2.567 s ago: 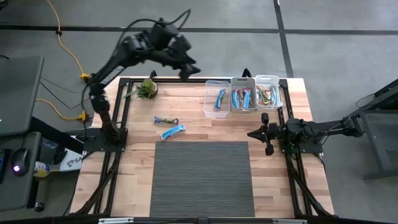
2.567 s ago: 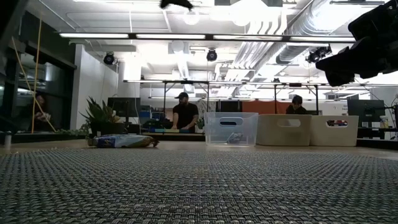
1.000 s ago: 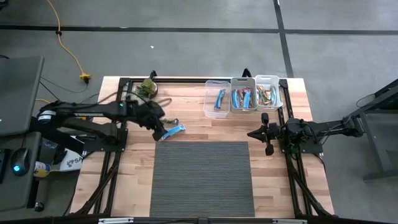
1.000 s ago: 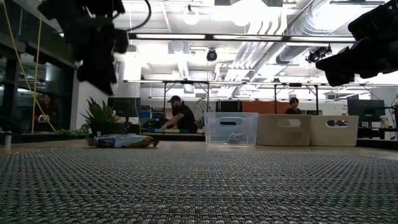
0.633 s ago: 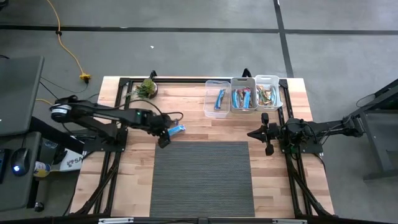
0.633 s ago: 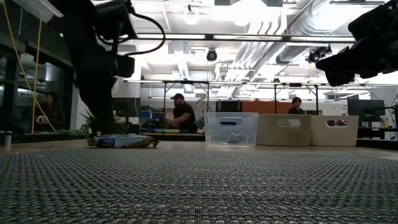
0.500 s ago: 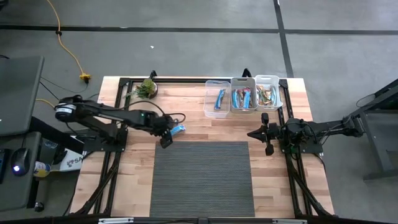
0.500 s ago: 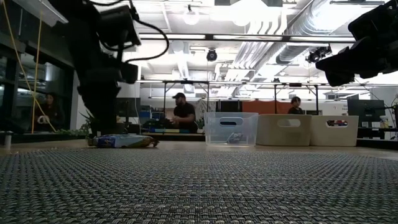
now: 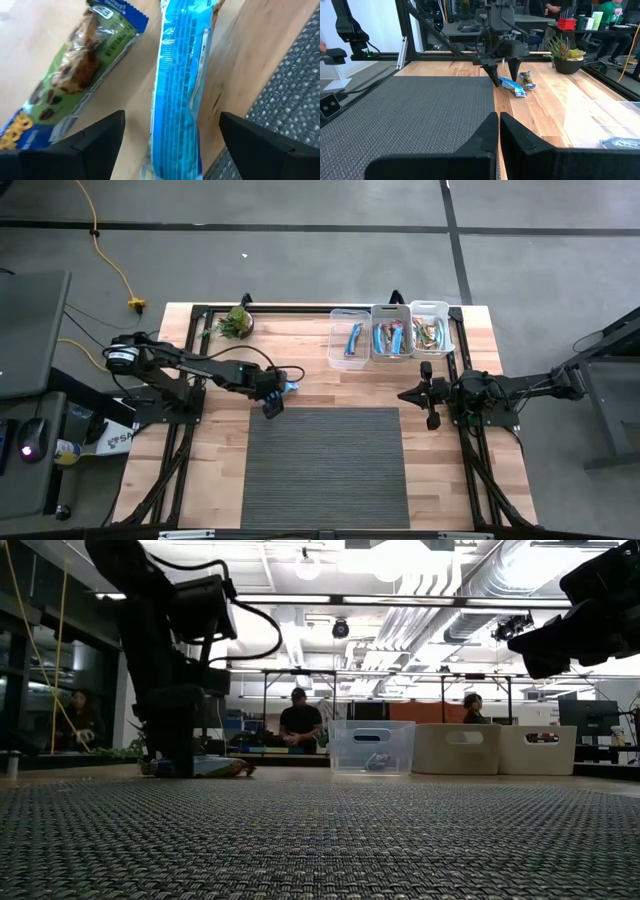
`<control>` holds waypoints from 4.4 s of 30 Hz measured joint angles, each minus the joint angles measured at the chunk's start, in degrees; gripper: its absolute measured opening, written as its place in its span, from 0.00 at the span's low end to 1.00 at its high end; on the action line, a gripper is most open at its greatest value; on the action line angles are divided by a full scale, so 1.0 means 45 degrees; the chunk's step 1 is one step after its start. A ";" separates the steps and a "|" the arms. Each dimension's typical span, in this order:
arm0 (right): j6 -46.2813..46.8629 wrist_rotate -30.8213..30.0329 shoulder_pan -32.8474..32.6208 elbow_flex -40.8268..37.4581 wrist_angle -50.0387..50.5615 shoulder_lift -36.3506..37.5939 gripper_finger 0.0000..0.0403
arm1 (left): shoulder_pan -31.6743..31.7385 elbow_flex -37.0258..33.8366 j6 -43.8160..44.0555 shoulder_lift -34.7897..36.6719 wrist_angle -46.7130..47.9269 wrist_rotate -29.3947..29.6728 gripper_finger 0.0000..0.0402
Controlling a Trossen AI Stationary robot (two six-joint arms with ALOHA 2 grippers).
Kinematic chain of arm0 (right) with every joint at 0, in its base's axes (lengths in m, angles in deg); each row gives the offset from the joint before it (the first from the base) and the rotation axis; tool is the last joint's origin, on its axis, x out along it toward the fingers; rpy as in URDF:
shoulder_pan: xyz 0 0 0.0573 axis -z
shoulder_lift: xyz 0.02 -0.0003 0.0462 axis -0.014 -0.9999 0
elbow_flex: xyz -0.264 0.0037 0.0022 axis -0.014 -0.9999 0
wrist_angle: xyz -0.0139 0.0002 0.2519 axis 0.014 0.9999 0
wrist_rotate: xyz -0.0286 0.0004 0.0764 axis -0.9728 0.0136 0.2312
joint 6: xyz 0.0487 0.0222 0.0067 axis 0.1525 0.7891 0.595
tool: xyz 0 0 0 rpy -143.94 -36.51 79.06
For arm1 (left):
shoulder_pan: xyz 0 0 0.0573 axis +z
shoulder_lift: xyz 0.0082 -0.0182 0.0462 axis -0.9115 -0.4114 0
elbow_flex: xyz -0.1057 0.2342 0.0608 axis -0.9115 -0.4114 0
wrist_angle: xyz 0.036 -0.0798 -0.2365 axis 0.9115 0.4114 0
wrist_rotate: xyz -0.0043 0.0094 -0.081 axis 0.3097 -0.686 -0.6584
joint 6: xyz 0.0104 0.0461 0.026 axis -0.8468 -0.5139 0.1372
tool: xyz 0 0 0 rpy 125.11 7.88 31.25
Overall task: Pick and place Granola Bars by type
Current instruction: Put the blue granola bar into the transparent bin
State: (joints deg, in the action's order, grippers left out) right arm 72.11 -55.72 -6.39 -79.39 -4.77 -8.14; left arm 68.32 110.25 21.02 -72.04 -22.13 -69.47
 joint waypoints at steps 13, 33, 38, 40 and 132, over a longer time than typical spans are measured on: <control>-0.0004 -0.0003 -0.0001 -0.0001 0.0000 0.0000 0.00 | 0.0000 0.0058 0.0595 -0.1009 -0.0370 -0.0400 0.77; 0.0000 -0.0004 -0.0004 -0.0003 0.0000 0.0000 0.00 | 0.0006 0.0024 0.1409 -0.1062 -0.0551 -0.0575 0.50; 0.0000 0.0000 -0.0001 -0.0004 0.0000 0.0000 0.00 | 0.0011 0.0024 0.1630 -0.1062 -0.0539 -0.0674 0.43; 0.0000 -0.0003 0.0000 -0.0005 0.0000 0.0000 0.00 | 0.0015 0.0024 0.1648 -0.1062 -0.0529 -0.0758 0.40; -0.0002 -0.0004 -0.0004 -0.0003 0.0000 0.0000 0.00 | 0.2846 1.7302 -0.0610 -0.4005 0.0127 0.0987 0.17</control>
State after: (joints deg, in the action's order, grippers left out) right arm 72.11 -55.74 -6.41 -79.41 -4.77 -8.14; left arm 81.13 188.11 18.28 -90.07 -21.56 -65.03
